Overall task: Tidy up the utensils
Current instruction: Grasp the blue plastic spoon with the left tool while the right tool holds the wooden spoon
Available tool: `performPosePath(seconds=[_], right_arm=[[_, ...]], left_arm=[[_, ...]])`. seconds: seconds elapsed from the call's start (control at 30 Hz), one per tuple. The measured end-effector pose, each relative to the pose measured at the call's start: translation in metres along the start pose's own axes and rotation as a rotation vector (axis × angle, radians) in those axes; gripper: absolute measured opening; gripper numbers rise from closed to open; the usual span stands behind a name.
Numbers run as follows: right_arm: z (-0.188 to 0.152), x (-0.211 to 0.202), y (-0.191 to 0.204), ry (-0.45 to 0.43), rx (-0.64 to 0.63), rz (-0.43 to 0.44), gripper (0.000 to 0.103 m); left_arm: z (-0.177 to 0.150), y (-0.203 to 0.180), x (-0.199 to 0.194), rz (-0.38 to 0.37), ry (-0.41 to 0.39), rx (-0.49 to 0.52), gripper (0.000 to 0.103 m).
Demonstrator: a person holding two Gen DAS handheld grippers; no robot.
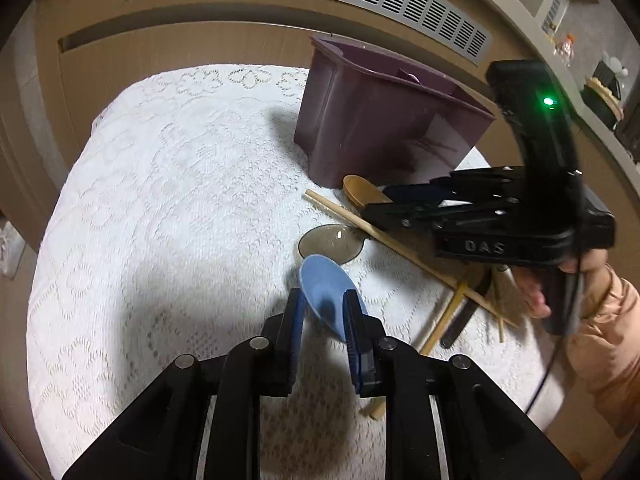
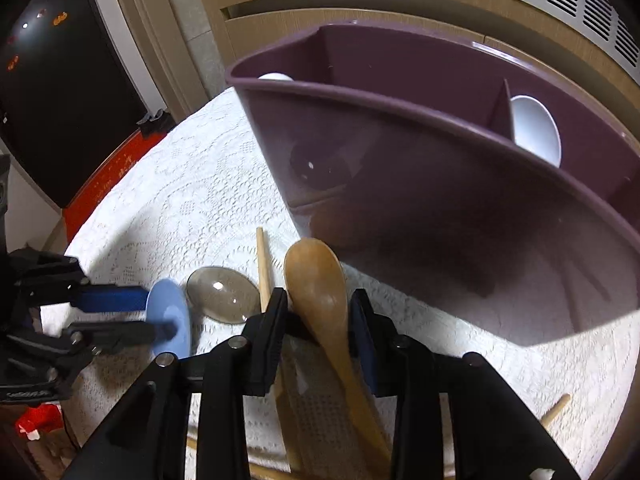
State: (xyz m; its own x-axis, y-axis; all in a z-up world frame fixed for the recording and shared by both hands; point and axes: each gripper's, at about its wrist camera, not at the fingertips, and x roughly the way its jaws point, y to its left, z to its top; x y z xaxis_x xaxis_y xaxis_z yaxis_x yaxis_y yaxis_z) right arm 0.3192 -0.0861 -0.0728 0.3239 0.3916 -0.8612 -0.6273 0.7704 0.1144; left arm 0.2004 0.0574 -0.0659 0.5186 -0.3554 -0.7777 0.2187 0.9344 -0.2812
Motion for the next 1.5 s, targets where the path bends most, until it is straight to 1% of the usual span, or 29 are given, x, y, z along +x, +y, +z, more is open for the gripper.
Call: performPosePath(seconds=[0.07,0.1,0.17,0.27,0.33,0.37,0.4,0.47,0.53,0.67,0.77,0.87,0.93,0.97,1.03,1.1,1.27,1.5], right_arm=[[0.002,0.002,-0.001,0.007,0.01,0.011,0.032],[0.002,0.003,-0.001,0.009,0.009,0.01,0.031],[0.002,0.002,0.001,0.011,0.003,-0.002,0.028],[-0.004,-0.007,0.005,-0.015,-0.007,-0.057,0.028],[-0.011,-0.017,0.002,-0.039,0.001,-0.081,0.028],[-0.015,-0.021,0.0,-0.048,0.01,-0.097,0.028],[-0.02,-0.028,-0.003,-0.058,0.019,-0.121,0.027],[-0.029,-0.037,-0.006,-0.071,0.028,-0.148,0.027],[-0.04,-0.046,-0.009,-0.083,0.036,-0.176,0.027],[-0.062,-0.06,-0.017,-0.097,0.058,-0.195,0.027],[-0.075,-0.067,-0.02,-0.114,0.08,-0.21,0.027],[-0.088,-0.075,-0.024,-0.13,0.102,-0.214,0.027],[-0.094,-0.079,-0.025,-0.144,0.114,-0.225,0.027],[-0.097,-0.081,-0.025,-0.151,0.12,-0.235,0.027],[-0.101,-0.085,-0.026,-0.165,0.128,-0.234,0.027],[-0.102,-0.087,-0.027,-0.176,0.142,-0.224,0.027],[-0.104,-0.085,-0.025,-0.177,0.17,-0.209,0.027],[-0.113,-0.087,-0.025,-0.175,0.205,-0.199,0.027]], left_arm=[[-0.003,0.002,-0.002,-0.003,0.008,-0.005,0.028],[-0.004,0.001,-0.002,-0.007,0.015,-0.007,0.032],[-0.006,-0.001,-0.001,-0.021,0.035,-0.015,0.036],[-0.008,-0.006,0.0,-0.033,0.055,-0.021,0.037],[-0.008,-0.011,0.002,-0.028,0.069,-0.03,0.043],[-0.008,-0.014,0.003,-0.021,0.074,-0.034,0.05],[-0.007,-0.017,0.005,-0.008,0.078,-0.034,0.052],[-0.006,-0.024,0.012,0.034,0.091,-0.031,0.052],[-0.003,-0.028,0.018,0.052,0.101,-0.032,0.052],[0.008,-0.043,0.032,0.096,0.093,-0.003,0.052],[0.014,-0.055,0.043,0.13,0.078,0.035,0.052],[0.018,-0.067,0.055,0.201,0.06,0.099,0.051],[0.019,-0.07,0.058,0.231,0.052,0.116,0.051],[0.019,-0.071,0.058,0.238,0.051,0.115,0.049],[0.02,-0.072,0.059,0.246,0.05,0.11,0.044],[0.019,-0.073,0.057,0.25,0.044,0.11,0.035],[0.016,-0.074,0.054,0.237,0.029,0.123,0.034],[0.011,-0.083,0.042,0.193,-0.003,0.15,0.032]])
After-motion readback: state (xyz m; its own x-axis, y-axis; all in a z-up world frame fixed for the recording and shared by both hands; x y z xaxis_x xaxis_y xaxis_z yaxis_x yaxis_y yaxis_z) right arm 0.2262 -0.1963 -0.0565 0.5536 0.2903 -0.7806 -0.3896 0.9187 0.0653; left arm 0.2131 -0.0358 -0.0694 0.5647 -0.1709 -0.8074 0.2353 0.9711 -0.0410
